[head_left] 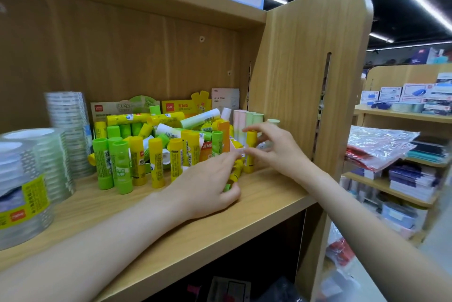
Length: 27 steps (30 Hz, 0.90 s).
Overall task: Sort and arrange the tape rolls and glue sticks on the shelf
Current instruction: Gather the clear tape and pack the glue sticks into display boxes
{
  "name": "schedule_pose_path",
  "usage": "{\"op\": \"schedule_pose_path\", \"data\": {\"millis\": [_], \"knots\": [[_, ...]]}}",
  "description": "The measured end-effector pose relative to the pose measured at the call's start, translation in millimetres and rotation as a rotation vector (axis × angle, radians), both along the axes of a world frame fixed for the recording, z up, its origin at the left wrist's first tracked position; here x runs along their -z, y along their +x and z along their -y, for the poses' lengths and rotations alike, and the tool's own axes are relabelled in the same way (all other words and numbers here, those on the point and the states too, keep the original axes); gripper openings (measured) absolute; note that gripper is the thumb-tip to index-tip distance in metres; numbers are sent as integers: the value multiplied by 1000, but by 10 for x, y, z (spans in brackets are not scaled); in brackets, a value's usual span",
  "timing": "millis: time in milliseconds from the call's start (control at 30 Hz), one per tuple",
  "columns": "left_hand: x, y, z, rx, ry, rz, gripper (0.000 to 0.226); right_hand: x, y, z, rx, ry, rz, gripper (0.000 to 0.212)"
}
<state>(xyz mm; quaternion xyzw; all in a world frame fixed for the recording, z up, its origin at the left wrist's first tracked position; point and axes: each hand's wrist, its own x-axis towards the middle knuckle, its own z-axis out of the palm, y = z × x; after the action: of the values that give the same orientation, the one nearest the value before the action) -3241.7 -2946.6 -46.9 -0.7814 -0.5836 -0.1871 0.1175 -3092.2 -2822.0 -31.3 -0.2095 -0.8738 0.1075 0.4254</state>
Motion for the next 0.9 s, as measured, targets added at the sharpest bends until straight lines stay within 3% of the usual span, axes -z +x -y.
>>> {"op": "schedule_pose_path", "data": {"millis": [167, 400, 567, 667, 767, 900], "knots": [[18, -9, 3, -54, 39, -8, 70, -10, -69, 45, -252, -326, 42, 44], [29, -46, -43, -125, 91, -47, 75, 35, 11, -30, -300, -521, 16, 34], [52, -77, -62, -175, 285, -210, 47, 72, -165, -38, -236, -401, 94, 22], [42, -88, -57, -153, 288, -236, 43, 72, -210, -43, -143, -292, 192, 21], [29, -77, -64, -85, 161, -269, 56, 64, -188, -72, -112, -313, 163, 21], [12, -61, -81, -46, -42, -187, 88, -124, -234, -189, 99, -233, 19, 31]]}}
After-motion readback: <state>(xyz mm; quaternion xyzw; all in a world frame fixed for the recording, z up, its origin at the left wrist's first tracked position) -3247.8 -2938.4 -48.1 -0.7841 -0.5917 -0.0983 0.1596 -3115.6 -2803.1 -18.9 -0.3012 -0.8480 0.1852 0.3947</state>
